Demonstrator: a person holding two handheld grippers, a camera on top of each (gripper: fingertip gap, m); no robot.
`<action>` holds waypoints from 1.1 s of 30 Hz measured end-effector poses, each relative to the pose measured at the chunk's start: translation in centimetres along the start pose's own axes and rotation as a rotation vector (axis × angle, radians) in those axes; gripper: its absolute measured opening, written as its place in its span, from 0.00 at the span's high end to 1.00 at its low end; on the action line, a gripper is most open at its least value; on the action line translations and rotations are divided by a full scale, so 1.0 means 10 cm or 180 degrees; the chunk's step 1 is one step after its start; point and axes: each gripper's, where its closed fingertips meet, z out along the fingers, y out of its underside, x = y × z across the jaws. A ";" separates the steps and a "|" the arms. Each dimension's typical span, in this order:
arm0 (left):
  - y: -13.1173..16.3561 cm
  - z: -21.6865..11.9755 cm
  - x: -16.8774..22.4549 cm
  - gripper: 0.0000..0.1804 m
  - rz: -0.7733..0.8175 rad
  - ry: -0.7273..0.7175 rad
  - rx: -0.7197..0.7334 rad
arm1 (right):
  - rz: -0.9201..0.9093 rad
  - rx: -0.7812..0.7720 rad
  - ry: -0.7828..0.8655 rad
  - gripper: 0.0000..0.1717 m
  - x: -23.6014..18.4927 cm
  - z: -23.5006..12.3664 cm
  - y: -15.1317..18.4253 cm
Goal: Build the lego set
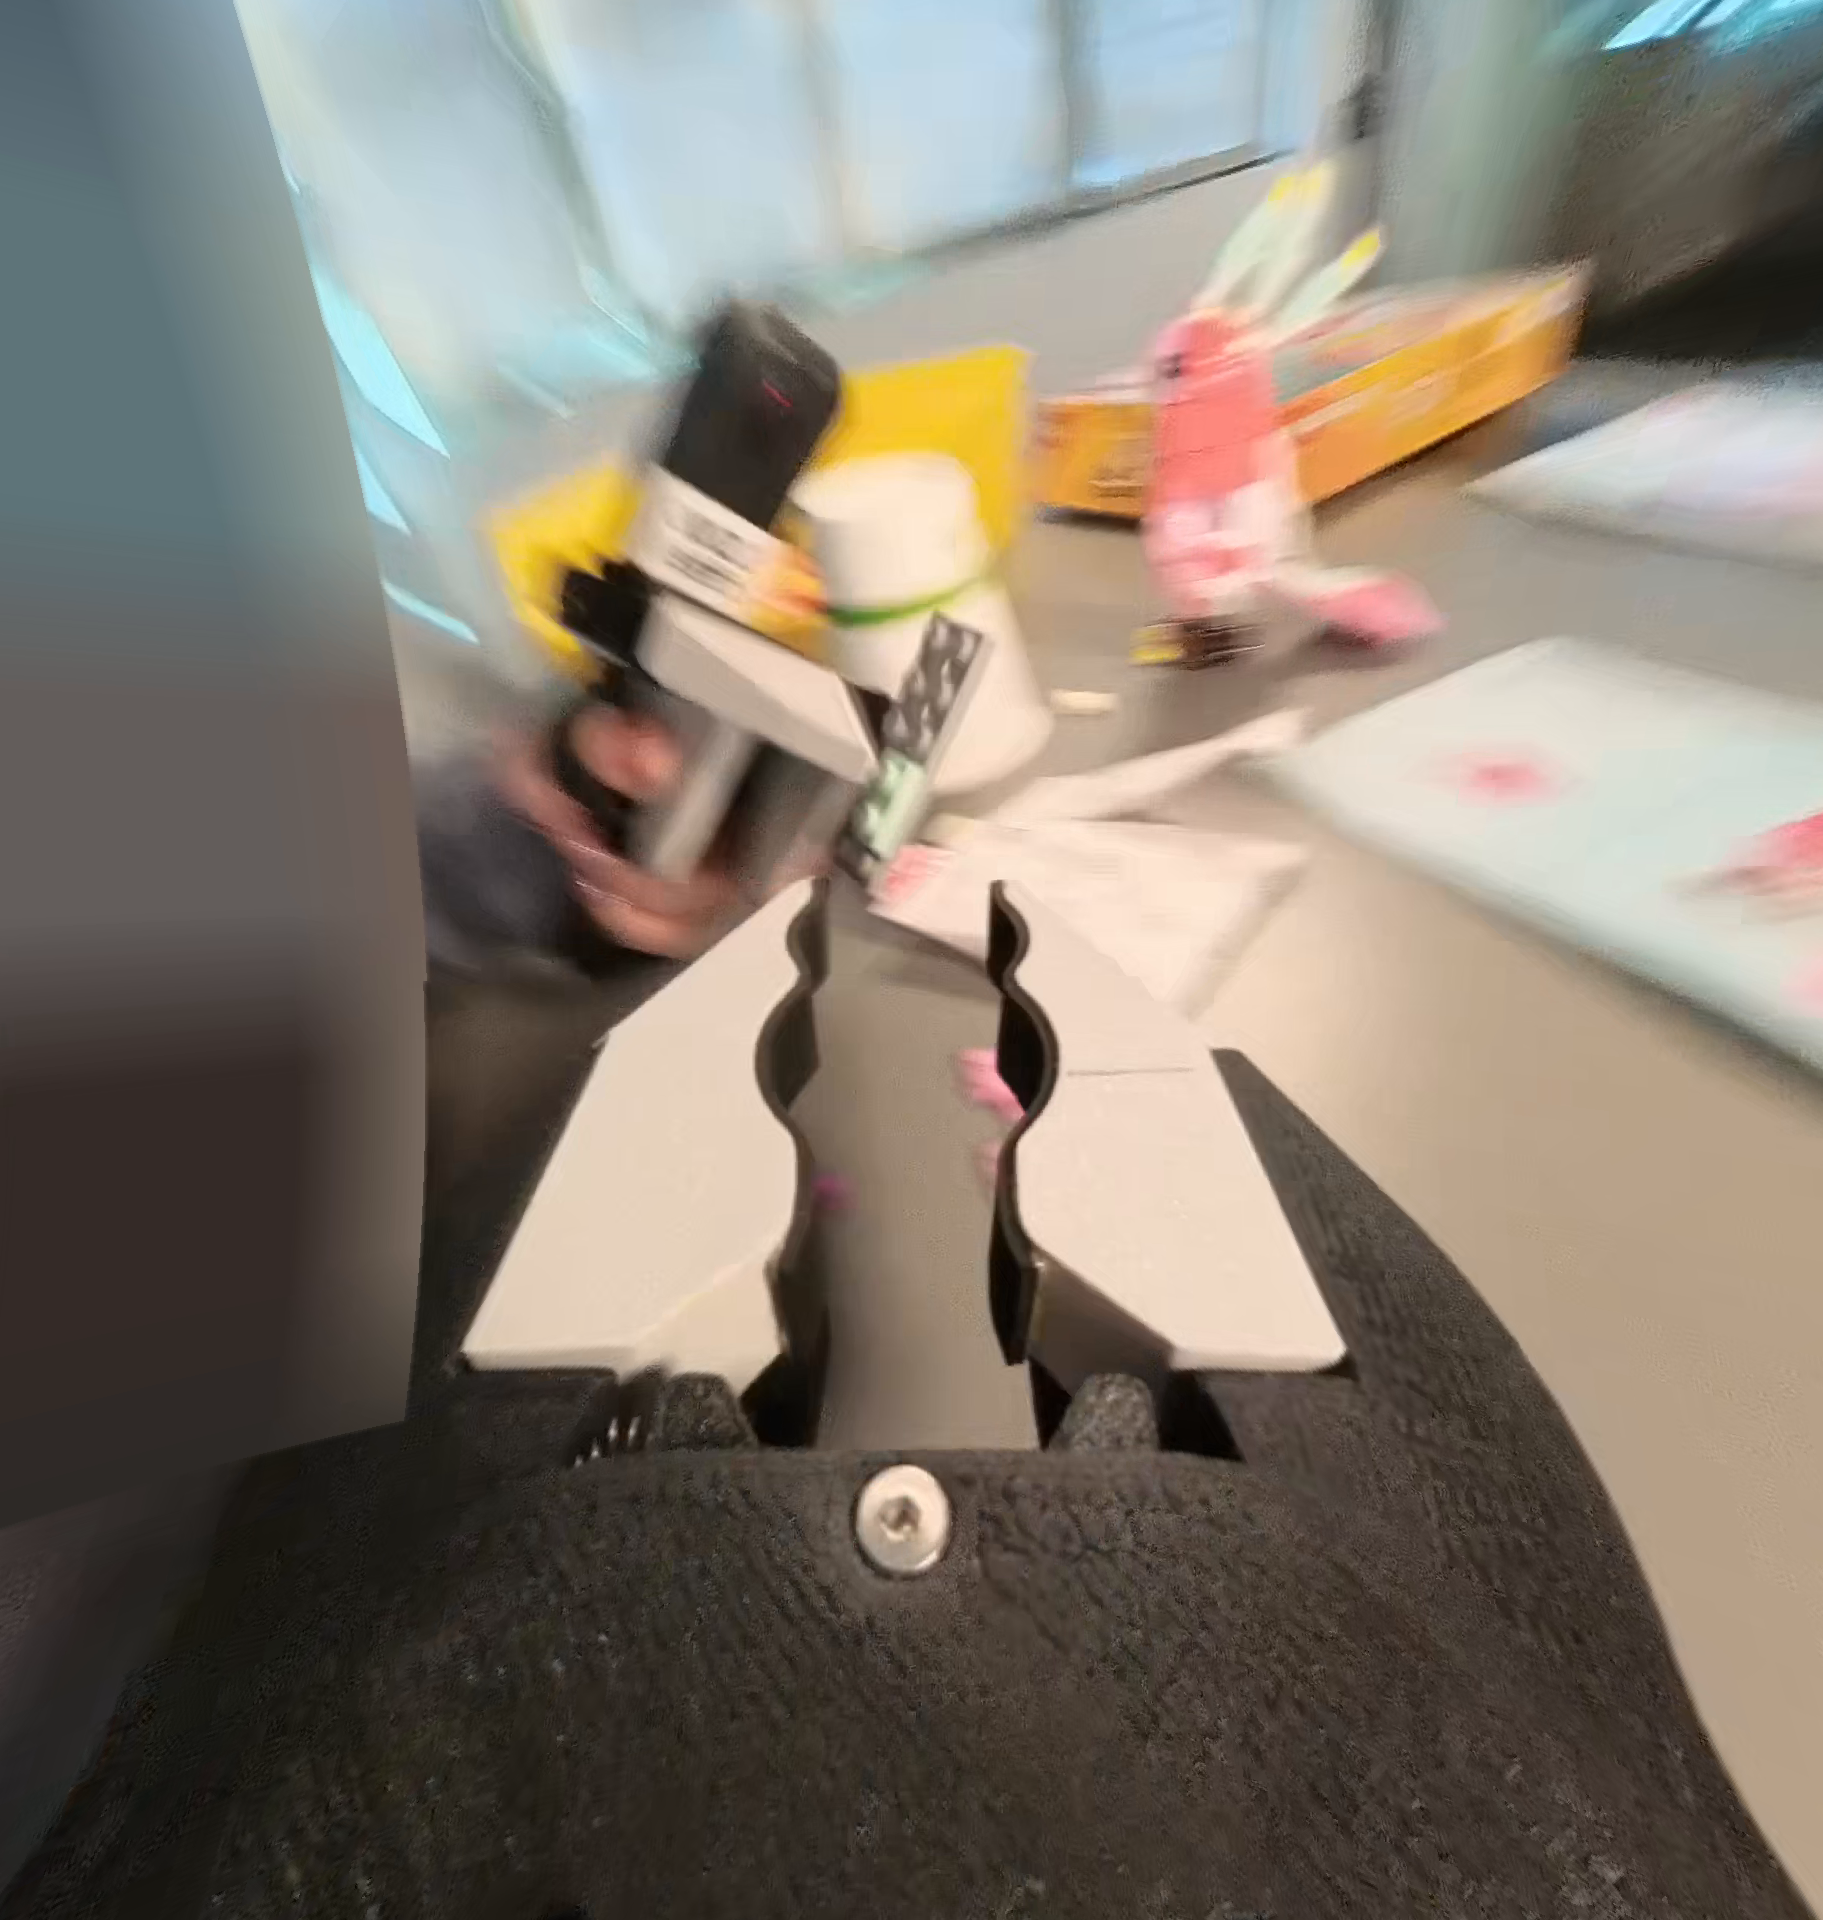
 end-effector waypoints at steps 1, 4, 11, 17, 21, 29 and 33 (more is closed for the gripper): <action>0.01 0.01 -0.01 0.98 0.0019 0.0002 -0.0044 | 0.0218 0.0046 -0.0176 0.82 -0.03 -0.02 -0.03; 0.09 0.06 0.01 0.98 0.0011 0.0103 -0.0190 | 0.0567 0.0067 -0.0454 0.87 -0.05 -0.03 -0.05; 0.12 0.13 -0.12 0.97 -0.0108 -0.0069 -0.0119 | 0.0627 -0.0245 -0.0469 0.95 0.09 -0.09 0.03; 0.29 -0.02 -0.38 0.80 0.0978 -0.0987 -0.0667 | -0.0132 -0.2065 0.0099 0.95 0.54 -0.37 0.56; 0.52 -0.04 -0.49 0.76 0.1509 -0.1215 -0.1363 | -0.0710 -0.3149 0.0112 0.95 0.65 -0.52 0.79; 0.69 -0.13 -0.79 0.75 0.2067 -0.1560 -0.2049 | -0.1289 -0.3824 0.0029 0.95 0.67 -0.62 0.91; 0.74 -0.13 -0.84 0.78 0.2174 -0.1561 -0.2205 | -0.1313 -0.3930 -0.0045 0.95 0.63 -0.70 0.95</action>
